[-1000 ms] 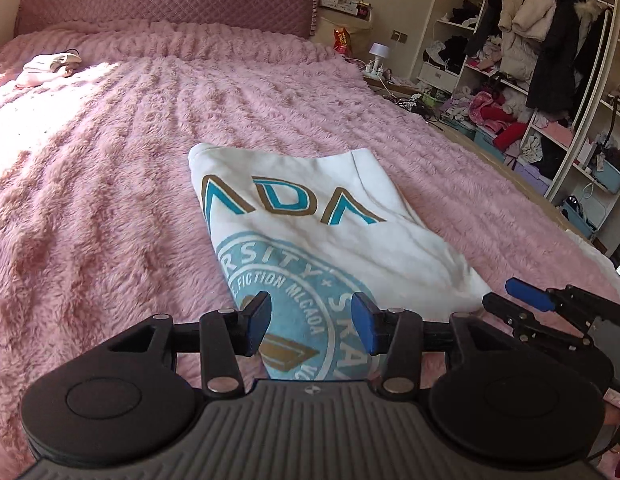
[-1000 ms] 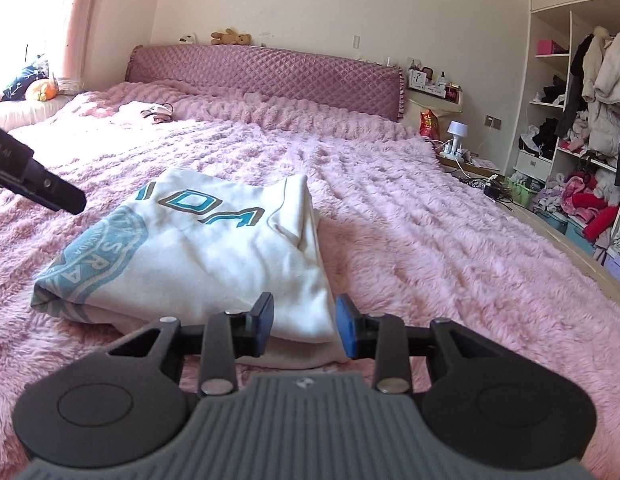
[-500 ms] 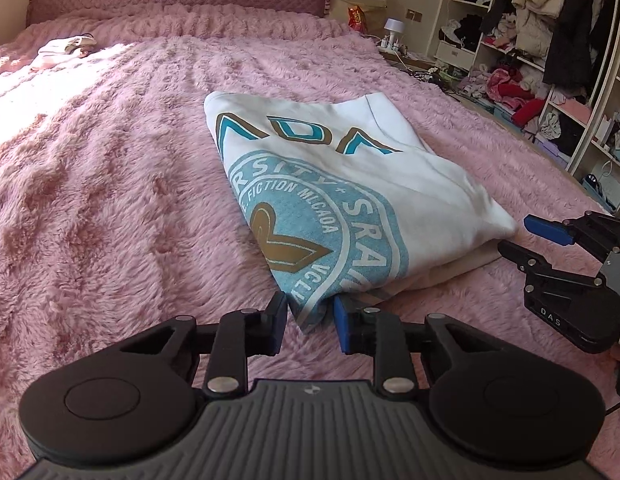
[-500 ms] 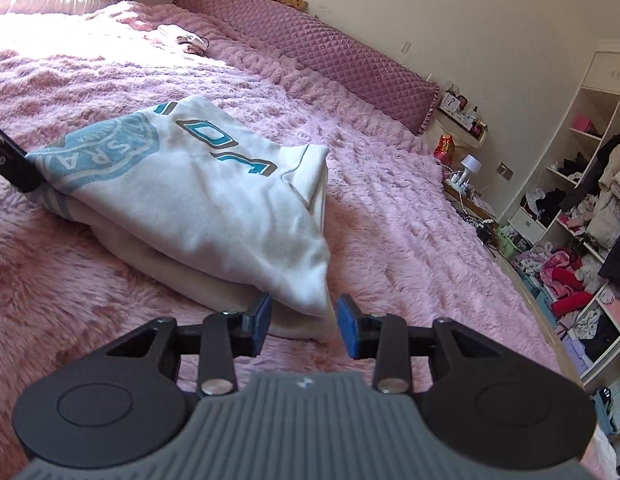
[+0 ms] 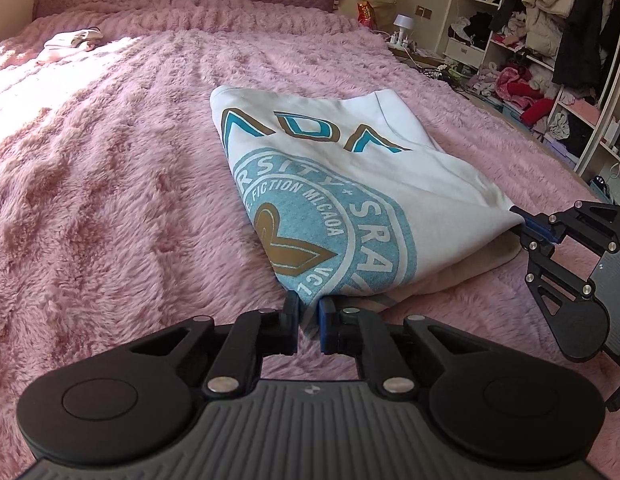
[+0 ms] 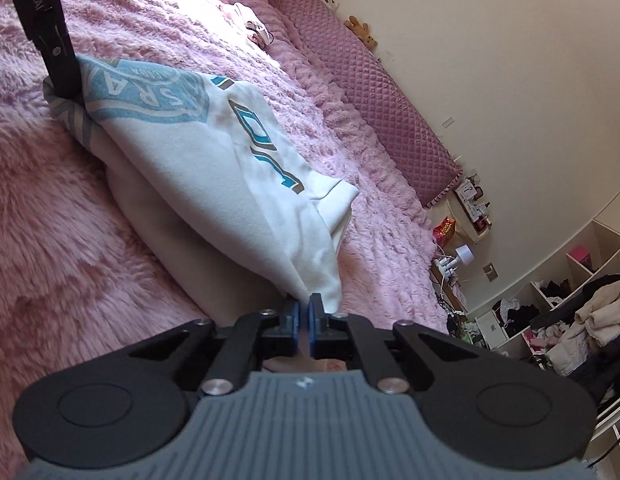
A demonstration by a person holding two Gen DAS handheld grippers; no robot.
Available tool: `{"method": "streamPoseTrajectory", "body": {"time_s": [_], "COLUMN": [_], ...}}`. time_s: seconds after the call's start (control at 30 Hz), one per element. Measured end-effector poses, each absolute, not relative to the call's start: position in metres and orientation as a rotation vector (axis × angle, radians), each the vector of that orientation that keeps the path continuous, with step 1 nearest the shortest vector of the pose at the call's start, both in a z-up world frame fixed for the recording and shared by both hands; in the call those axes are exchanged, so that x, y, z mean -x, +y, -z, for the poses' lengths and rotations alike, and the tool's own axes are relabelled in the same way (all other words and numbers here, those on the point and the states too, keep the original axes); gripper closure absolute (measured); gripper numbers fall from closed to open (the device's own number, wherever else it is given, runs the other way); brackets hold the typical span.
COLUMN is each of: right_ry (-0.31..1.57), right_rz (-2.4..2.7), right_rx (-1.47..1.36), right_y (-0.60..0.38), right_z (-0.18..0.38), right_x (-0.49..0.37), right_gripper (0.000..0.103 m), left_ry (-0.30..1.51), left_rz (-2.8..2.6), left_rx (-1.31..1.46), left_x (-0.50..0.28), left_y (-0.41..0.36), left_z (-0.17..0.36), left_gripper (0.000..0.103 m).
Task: Fold small clothes
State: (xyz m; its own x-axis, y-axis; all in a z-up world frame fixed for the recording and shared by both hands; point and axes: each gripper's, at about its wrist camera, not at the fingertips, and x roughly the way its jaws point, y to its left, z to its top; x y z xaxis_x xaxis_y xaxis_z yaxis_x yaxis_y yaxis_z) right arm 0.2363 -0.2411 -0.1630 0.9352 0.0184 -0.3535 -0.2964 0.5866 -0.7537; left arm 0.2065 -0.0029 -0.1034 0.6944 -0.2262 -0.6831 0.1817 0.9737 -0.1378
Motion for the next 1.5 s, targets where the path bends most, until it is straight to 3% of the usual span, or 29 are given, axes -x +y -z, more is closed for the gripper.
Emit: {"method": "streamPoseTrajectory", "body": {"time_s": [0.17,0.47,0.53,0.6,0.63,0.93,1.17,1.33,1.37,1.43,1.5], "right_ry": [0.318,0.329,0.296,0.234,0.222,0.338,0.462,0.572,0.586,0.618,0.61], "right_rz": [-0.186,-0.226,-0.228,-0.244,-0.272,-0.349,-0.336,-0.324,-0.324,-0.34,-0.327], "right_rx": [0.899,0.989,0.966,0.893,0.836,0.273,0.074,0.075,0.072,0.06,0.069], "right_y": [-0.249,-0.255,-0.262,-0.273,-0.28,-0.298,-0.281,-0.26,-0.258,-0.255,-0.253], "right_z": [0.148,0.192,0.184,0.167,0.156,0.084,0.085,0.104,0.107,0.113,0.114], "right_x": [-0.235,-0.229,-0.223,-0.216,-0.214,-0.321,-0.442,-0.502,-0.507,-0.519,-0.521], "right_gripper": [0.103,0.102,0.068,0.05,0.05,0.051,0.049,0.051,0.053,0.092,0.094], "left_ry": [0.772,0.871,0.872,0.864,0.854,0.746,0.747,0.751,0.752,0.755,0.746], "left_rz": [0.206,0.246,0.25,0.256,0.258,0.324,0.317,0.32,0.323,0.329,0.335], "left_rx": [-0.079,-0.202,-0.179,-0.158,-0.134,0.264,0.374,0.395,0.4,0.406,0.423], "left_x": [-0.201,-0.204,-0.196,-0.186,-0.183,-0.222,-0.245,-0.249,-0.249,-0.251,-0.25], "left_y": [-0.017,-0.022,-0.013,-0.004,0.0,0.022,0.015,0.015,0.015,0.016,0.016], "left_z": [0.095,0.115,0.107,0.097,0.092,0.081,0.101,0.111,0.112,0.114,0.113], "left_gripper": [0.095,0.089,0.089,0.089,0.089,0.089,0.089,0.081,0.08,0.079,0.079]}}
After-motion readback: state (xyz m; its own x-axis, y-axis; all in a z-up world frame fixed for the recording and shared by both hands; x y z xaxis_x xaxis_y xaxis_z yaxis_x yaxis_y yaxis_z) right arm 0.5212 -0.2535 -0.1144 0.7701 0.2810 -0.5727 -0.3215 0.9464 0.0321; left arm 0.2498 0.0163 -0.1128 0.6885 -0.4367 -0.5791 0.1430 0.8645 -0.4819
